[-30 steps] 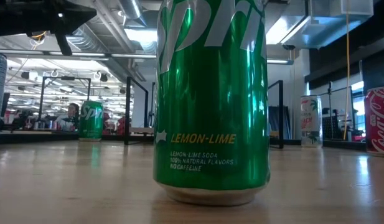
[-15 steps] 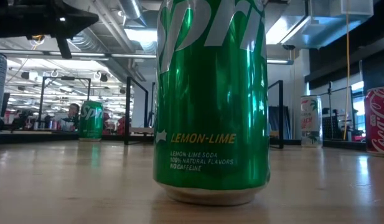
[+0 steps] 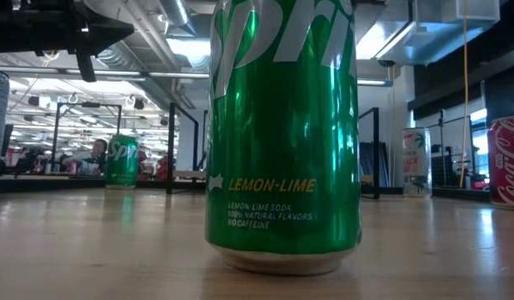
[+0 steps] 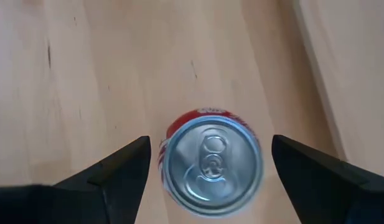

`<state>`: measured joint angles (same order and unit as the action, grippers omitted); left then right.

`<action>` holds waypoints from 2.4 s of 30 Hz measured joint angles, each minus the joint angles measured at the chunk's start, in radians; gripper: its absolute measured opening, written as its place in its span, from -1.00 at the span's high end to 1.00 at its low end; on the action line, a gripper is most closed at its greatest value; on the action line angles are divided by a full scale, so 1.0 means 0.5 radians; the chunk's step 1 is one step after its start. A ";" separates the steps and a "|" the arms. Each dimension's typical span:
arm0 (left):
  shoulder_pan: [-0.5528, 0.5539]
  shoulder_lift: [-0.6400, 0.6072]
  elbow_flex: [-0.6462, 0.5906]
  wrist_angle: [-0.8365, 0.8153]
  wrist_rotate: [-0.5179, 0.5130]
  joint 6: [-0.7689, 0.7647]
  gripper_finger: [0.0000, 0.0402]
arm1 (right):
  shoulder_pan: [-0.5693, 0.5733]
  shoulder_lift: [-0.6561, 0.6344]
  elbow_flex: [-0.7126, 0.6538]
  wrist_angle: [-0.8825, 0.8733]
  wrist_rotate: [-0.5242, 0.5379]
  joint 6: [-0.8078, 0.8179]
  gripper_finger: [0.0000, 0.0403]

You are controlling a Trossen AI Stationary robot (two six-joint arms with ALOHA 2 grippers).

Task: Place canned beverage on shelf
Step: Put the left red soda can on the shelf

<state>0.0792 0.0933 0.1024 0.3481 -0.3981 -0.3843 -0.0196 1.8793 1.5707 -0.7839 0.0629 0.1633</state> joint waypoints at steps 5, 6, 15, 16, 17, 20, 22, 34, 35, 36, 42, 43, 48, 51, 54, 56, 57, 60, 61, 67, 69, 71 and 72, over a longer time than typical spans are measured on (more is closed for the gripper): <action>0.000 0.000 0.000 -0.001 -0.001 -0.002 0.95 | 0.000 0.076 0.000 -0.023 0.000 0.002 -0.59; 0.000 0.000 0.000 0.000 -0.001 -0.002 0.95 | 0.000 0.088 0.001 -0.021 0.007 0.002 -0.59; 0.000 0.000 0.000 0.000 -0.001 0.003 0.95 | 0.000 0.105 0.006 -0.047 0.015 -0.020 -0.39; 0.000 0.000 0.000 0.000 -0.002 0.002 0.95 | 0.000 0.100 0.006 -0.051 0.015 -0.020 -0.31; 0.000 0.000 0.000 0.000 -0.001 0.003 0.95 | 0.000 0.087 0.005 -0.059 0.014 -0.020 -0.23; 0.000 0.000 0.000 0.000 -0.002 0.003 0.95 | -0.001 0.047 -0.006 -0.082 0.010 -0.023 -0.18; 0.000 0.000 0.000 0.000 -0.002 0.004 0.95 | -0.016 0.005 -0.011 -0.113 0.010 -0.029 -0.18; 0.000 0.001 0.001 -0.063 -0.002 0.005 0.95 | -0.397 -0.469 -0.002 -0.315 0.065 -0.193 -0.18; 0.000 0.001 0.001 -0.068 -0.001 0.005 0.95 | -0.460 -0.496 -0.002 -0.330 0.068 -0.226 -0.18; 0.000 0.001 0.001 -0.074 -0.002 0.005 0.95 | -0.525 -0.514 -0.003 -0.346 0.071 -0.254 -0.18; 0.000 0.001 0.002 -0.107 -0.003 0.004 0.95 | -0.927 -0.542 -0.003 -0.389 0.051 -0.526 -0.18; 0.000 0.001 0.002 -0.108 -0.002 0.004 0.95 | -0.990 -0.531 -0.004 -0.405 0.034 -0.588 -0.18; 0.000 0.001 0.002 -0.108 -0.008 0.003 0.95 | -1.236 -0.496 -0.005 -0.387 -0.092 -0.911 -0.17; -0.001 0.001 0.002 -0.113 -0.012 0.003 0.95 | -1.355 -0.467 -0.004 -0.373 -0.232 -1.056 -0.17; 0.000 0.001 0.002 -0.119 -0.025 0.002 0.95 | -1.413 -0.418 -0.004 -0.375 -0.328 -1.154 -0.17; -0.001 0.001 0.002 -0.122 -0.025 0.002 0.95 | -1.418 -0.388 -0.004 -0.377 -0.361 -1.213 -0.17; 0.000 0.001 0.002 -0.121 -0.025 0.002 0.95 | -1.418 -0.372 -0.004 -0.372 -0.369 -1.237 -0.17; -0.001 0.001 0.002 -0.121 -0.026 -0.012 0.95 | -1.415 -0.318 -0.004 -0.369 -0.391 -1.281 -0.17; 0.000 0.001 0.002 -0.121 -0.025 -0.012 0.95 | -1.414 -0.301 -0.004 -0.368 -0.393 -1.285 -0.17; 0.000 0.001 0.002 -0.117 -0.047 -0.013 0.95 | -1.414 -0.232 0.000 -0.373 -0.403 -1.363 -0.17; 0.000 0.001 0.002 -0.117 -0.061 -0.012 0.95 | -1.415 -0.229 0.002 -0.372 -0.383 -1.366 -0.16; 0.000 0.001 0.002 -0.111 -0.075 -0.011 0.95 | -1.415 -0.230 0.002 -0.371 -0.376 -1.349 -0.15; 0.000 0.001 0.002 -0.108 -0.076 -0.012 0.95 | -1.415 -0.231 0.002 -0.371 -0.378 -1.333 -0.15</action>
<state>0.0792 0.0937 0.1032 0.2943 -0.4362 -0.3904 -0.7269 1.7637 1.5715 -0.9695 -0.1261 -0.5029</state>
